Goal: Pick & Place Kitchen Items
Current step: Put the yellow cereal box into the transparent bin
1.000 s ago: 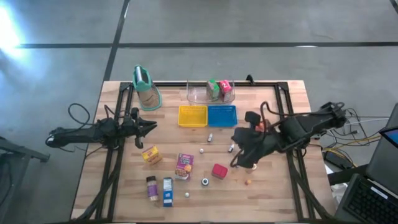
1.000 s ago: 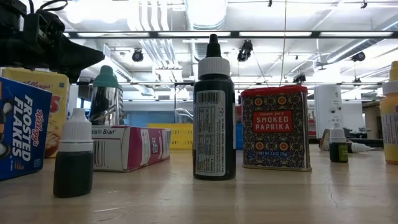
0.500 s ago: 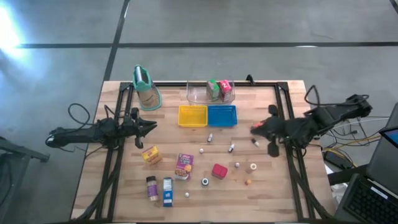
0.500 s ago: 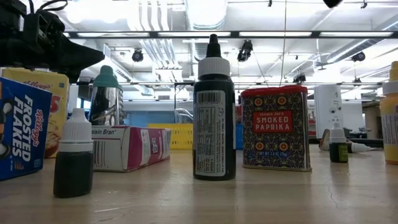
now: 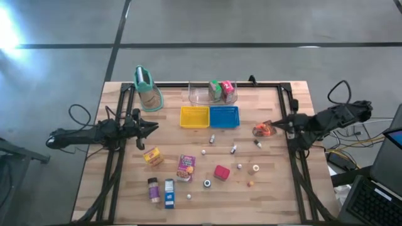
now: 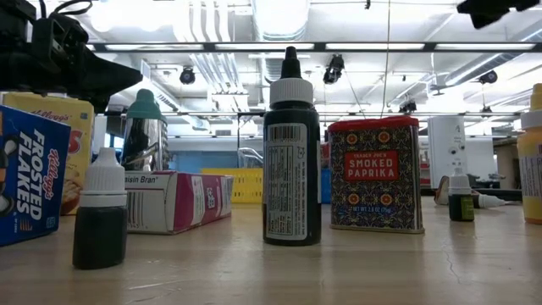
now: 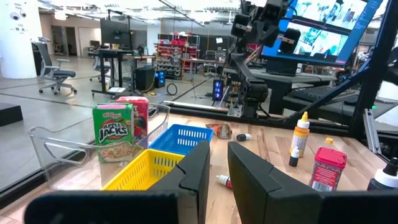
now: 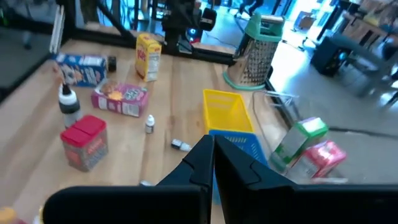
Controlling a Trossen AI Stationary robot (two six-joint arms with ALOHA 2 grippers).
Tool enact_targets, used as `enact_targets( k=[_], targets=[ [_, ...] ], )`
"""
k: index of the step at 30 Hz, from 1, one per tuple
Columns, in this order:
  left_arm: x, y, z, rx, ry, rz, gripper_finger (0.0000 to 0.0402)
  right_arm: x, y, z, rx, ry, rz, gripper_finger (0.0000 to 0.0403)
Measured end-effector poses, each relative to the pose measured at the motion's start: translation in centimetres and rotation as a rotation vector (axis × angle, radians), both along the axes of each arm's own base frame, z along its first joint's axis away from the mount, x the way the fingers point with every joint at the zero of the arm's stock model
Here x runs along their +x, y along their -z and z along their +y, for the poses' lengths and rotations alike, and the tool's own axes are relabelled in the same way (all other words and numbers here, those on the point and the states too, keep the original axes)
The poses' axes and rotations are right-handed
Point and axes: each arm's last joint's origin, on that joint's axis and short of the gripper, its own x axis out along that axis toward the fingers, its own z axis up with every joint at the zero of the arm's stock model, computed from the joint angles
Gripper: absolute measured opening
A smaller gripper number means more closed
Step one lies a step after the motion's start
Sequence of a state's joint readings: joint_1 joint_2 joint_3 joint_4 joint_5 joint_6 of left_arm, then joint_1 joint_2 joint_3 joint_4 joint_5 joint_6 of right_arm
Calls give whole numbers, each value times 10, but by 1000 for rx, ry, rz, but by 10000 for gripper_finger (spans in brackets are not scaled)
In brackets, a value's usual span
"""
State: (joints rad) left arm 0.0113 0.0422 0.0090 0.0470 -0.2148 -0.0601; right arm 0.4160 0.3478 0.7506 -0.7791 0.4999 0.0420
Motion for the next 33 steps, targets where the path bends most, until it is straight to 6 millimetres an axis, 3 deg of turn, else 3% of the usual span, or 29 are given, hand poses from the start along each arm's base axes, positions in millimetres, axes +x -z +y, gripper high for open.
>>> enact_targets(
  k=[6,13,16,25,29,33],
  targets=[
    [0,0,0,0,0,-1,65,-17,9,-7,83,16,-74,8],
    [0,0,0,-48,0,-15,65,-28,6,-13,110,11,-139,8],
    [0,-1,0,-99,1,-30,65,-30,6,-13,114,11,-147,8],
    [-3,-10,0,-40,15,7,67,-30,6,-13,112,11,-144,8],
    [-10,-36,-1,-17,15,20,103,-30,6,-13,113,12,-145,9],
    [-11,-56,-2,-88,63,17,172,-30,6,-13,113,12,-145,9]
  ],
)
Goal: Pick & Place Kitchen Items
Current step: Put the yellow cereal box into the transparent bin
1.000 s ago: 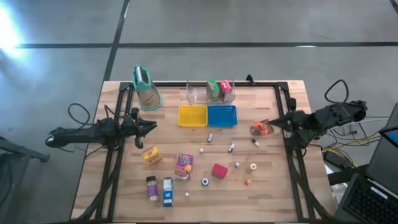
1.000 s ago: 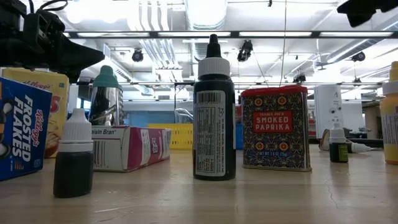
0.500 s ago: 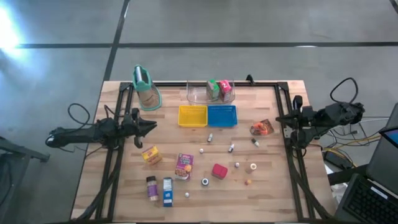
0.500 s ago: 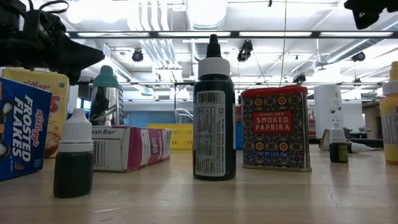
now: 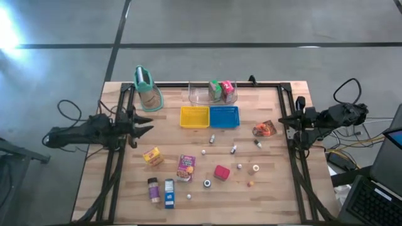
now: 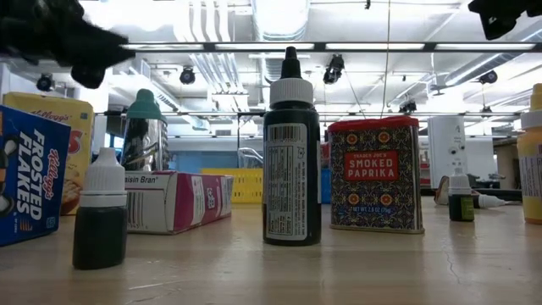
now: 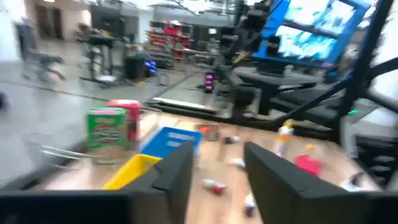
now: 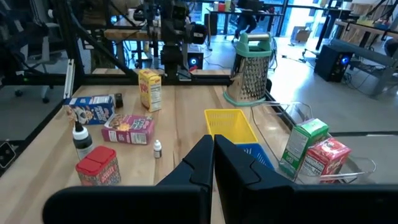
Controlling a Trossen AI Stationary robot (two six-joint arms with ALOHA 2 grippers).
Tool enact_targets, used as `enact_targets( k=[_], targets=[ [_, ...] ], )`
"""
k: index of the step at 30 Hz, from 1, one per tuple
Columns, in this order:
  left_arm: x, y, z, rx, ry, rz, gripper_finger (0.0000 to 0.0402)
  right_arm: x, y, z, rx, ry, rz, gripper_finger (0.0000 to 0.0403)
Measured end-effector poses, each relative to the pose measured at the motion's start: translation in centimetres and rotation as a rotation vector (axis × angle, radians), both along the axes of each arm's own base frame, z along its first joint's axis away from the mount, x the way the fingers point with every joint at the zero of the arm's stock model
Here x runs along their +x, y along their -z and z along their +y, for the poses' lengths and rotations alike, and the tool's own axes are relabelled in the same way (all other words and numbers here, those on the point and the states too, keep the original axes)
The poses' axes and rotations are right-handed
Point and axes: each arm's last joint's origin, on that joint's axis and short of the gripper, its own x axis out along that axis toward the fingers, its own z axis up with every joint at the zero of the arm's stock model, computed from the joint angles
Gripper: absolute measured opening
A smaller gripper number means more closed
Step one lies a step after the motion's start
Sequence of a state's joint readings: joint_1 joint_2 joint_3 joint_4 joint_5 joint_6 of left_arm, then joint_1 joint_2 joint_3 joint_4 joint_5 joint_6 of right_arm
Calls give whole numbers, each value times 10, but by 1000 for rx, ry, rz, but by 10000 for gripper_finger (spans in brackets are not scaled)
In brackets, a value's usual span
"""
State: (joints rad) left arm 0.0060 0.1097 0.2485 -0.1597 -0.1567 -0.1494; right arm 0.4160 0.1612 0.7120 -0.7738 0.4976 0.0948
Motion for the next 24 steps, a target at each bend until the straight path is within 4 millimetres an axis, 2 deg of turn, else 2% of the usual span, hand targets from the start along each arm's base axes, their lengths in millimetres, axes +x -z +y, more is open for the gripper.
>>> enact_targets(
  k=[4,10,16,24],
  targets=[
    [2,-23,-6,-8,183,48,223,0,0,0,0,0,0,9],
    [14,-43,-12,-49,279,281,222,0,0,0,0,0,0,9],
    [30,-70,-18,-175,186,471,196,0,0,0,0,0,0,9],
    [49,-105,-37,-202,79,706,178,0,0,0,0,0,0,9]
  ],
)
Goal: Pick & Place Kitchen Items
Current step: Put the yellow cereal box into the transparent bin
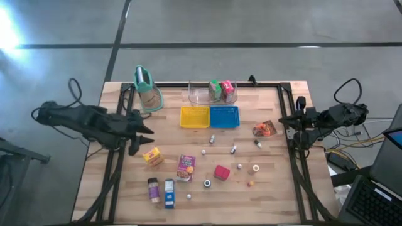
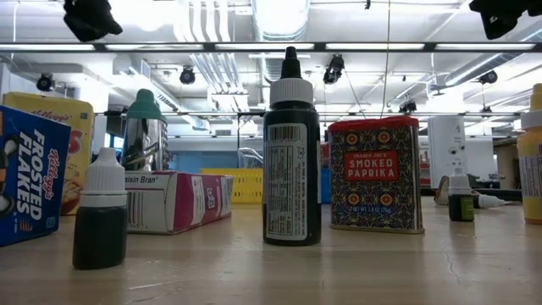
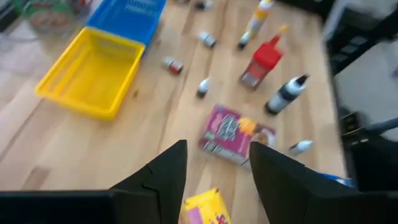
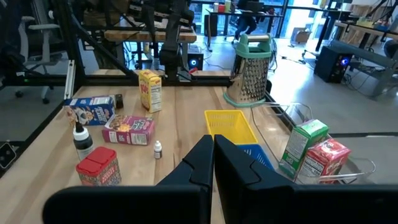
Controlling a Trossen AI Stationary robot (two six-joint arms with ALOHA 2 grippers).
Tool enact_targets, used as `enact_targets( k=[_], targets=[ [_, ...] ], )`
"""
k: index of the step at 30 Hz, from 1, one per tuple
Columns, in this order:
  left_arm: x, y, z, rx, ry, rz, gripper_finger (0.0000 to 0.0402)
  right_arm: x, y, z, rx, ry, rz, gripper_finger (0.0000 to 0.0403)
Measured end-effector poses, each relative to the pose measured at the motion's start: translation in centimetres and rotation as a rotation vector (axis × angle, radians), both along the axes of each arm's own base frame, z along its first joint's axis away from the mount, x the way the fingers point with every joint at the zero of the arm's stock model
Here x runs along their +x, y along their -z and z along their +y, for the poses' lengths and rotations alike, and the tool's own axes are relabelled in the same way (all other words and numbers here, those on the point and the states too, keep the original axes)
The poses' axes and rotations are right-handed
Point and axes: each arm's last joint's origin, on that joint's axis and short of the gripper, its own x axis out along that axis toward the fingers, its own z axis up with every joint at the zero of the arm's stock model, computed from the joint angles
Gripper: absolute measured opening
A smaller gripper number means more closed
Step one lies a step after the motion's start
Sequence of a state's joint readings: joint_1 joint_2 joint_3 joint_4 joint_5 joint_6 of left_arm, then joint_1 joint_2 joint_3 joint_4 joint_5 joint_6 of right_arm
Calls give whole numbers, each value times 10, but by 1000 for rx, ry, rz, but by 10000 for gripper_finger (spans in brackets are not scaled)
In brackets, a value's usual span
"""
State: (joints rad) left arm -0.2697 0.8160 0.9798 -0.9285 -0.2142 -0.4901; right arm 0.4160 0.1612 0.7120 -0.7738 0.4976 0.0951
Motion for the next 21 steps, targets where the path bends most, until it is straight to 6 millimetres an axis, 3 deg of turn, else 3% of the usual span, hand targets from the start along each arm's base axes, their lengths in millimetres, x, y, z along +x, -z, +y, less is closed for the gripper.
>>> enact_targets(
  k=[9,16,21],
  targets=[
    [19,-41,-31,42,-64,112,168,0,0,0,0,0,0,9],
    [34,-41,-48,-9,-204,303,167,0,0,0,1,0,0,8],
    [43,-29,-56,17,-361,505,167,0,0,0,-1,0,0,8]
  ],
)
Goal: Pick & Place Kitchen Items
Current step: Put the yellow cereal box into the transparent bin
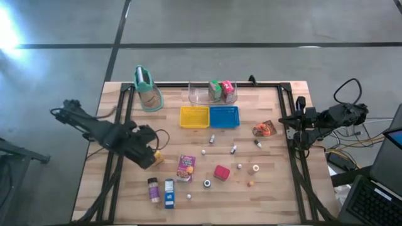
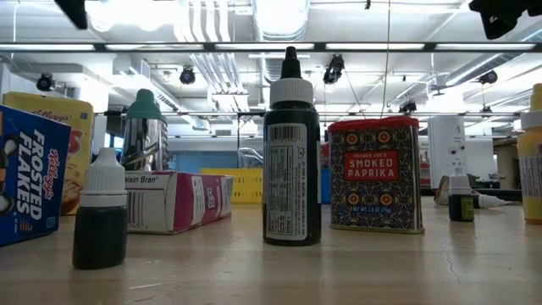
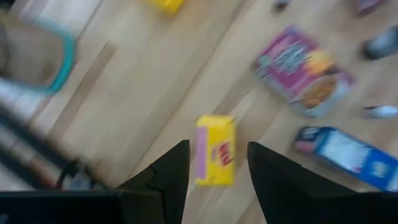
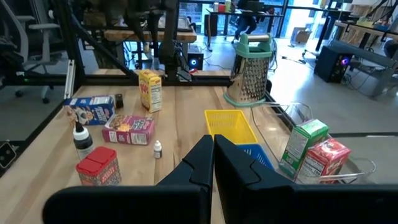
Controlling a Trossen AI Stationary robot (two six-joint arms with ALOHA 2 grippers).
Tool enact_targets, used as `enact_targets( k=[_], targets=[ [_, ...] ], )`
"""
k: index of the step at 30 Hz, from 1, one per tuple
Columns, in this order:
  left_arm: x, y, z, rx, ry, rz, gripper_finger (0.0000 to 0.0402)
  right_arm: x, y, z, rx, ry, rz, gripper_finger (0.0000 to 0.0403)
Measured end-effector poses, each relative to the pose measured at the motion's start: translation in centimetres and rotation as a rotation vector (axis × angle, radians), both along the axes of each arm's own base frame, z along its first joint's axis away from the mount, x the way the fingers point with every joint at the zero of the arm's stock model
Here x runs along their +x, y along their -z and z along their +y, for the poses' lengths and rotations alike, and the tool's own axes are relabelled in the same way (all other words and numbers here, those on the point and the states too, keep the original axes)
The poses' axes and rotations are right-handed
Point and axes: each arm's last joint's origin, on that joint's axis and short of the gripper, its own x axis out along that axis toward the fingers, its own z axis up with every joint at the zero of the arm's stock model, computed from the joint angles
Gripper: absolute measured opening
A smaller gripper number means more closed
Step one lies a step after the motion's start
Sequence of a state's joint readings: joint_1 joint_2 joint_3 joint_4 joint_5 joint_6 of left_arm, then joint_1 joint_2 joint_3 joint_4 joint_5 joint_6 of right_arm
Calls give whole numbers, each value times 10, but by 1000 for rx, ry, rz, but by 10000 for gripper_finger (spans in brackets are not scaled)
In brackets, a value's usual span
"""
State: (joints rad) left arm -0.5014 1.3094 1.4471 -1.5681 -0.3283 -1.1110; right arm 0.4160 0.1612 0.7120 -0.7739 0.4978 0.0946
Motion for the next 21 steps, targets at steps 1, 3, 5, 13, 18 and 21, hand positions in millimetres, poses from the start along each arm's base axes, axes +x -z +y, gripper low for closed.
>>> enact_targets(
  k=[1,3,5,13,18,21],
  targets=[
    [2,3,-2,-1,-8,24,167,0,0,0,0,0,0,8],
    [9,7,-6,-35,9,50,167,0,0,0,0,0,0,8],
    [15,14,-11,-63,18,91,169,0,0,0,0,0,0,8],
    [26,30,-17,-54,14,201,213,0,0,0,0,0,0,8],
    [26,29,-15,-39,4,188,255,0,0,0,0,0,0,8],
    [25,28,-13,-36,0,181,267,0,0,0,0,0,0,8]
  ],
)
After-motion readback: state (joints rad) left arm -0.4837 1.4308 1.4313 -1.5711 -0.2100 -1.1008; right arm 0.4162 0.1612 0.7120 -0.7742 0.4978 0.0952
